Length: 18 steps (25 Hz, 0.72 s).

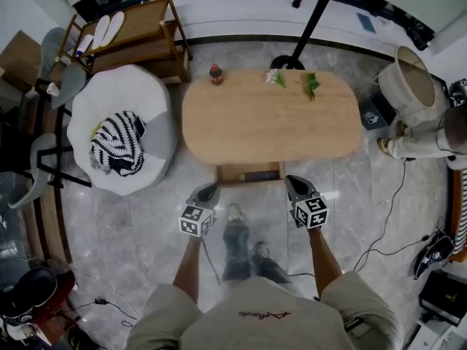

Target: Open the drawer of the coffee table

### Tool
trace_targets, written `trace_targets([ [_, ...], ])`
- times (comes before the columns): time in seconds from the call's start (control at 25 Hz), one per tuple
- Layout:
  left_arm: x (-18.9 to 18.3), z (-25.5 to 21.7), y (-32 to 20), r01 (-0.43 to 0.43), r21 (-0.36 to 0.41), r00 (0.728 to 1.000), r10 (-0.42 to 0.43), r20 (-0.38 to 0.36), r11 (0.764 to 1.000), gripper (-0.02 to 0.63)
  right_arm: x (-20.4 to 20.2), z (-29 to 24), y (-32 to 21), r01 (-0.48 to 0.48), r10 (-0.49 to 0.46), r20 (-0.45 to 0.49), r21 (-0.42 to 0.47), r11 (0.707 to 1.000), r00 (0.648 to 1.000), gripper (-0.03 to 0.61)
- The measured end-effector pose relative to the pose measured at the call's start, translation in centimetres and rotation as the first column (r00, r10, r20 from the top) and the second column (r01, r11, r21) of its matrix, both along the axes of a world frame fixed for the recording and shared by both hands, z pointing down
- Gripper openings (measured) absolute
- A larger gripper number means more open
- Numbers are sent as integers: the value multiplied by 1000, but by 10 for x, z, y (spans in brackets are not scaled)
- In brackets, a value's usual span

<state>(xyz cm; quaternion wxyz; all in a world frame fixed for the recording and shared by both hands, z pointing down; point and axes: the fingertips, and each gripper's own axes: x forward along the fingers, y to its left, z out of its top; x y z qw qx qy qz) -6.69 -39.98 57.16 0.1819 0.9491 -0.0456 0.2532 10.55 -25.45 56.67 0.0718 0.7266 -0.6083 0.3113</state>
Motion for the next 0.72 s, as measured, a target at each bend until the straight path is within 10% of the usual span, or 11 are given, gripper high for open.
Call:
trace_targets([
  [0.72, 61, -245, -49, -12, 198, 971, 59, -234, 980, 0, 34, -242, -46, -47, 103, -215, 253, 966, 971, 5],
])
